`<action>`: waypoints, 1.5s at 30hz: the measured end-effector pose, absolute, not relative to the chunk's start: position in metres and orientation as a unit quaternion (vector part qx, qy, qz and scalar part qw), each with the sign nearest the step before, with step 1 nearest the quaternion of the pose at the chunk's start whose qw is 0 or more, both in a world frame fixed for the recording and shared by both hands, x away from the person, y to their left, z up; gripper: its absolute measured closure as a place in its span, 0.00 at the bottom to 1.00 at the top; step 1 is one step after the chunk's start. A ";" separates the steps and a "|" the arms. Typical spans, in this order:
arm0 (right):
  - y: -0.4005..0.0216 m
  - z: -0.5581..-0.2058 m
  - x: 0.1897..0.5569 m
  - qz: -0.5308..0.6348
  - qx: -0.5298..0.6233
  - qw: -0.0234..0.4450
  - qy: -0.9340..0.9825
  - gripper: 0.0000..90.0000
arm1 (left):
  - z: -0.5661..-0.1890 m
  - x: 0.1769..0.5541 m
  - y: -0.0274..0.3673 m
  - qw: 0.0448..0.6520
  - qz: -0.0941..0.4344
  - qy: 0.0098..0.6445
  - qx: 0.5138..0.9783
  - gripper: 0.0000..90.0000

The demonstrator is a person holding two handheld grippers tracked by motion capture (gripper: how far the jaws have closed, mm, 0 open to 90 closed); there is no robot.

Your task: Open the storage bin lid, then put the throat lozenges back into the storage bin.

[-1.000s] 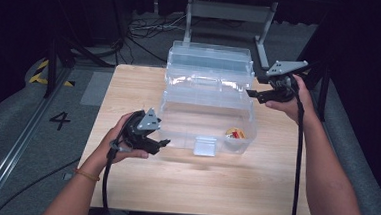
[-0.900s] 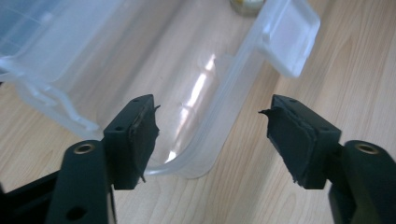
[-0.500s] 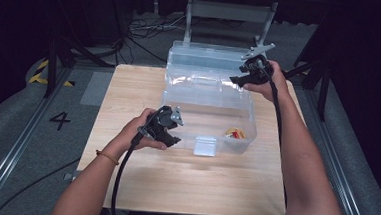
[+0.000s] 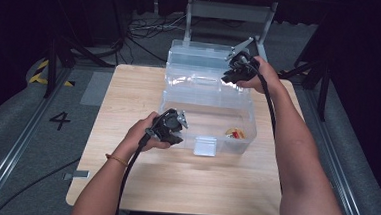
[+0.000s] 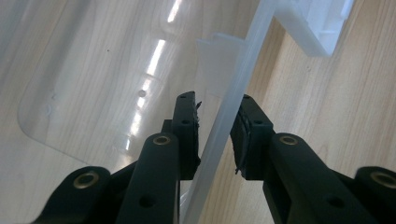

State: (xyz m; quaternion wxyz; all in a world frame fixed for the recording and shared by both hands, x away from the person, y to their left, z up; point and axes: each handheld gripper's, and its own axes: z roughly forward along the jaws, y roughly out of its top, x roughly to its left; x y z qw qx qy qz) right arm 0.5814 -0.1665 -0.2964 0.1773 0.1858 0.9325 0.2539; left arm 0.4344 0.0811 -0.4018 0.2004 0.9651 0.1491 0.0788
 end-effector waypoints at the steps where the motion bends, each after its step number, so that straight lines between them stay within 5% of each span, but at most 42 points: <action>1: -0.166 -0.295 0.582 0.249 0.185 0.175 0.934 0.87 | -0.402 0.433 0.079 0.191 0.089 0.144 0.967 0.81; 45: -0.153 -0.287 0.545 0.215 0.140 0.205 0.944 0.96 | -0.404 0.428 0.078 0.200 0.097 0.161 0.962 0.78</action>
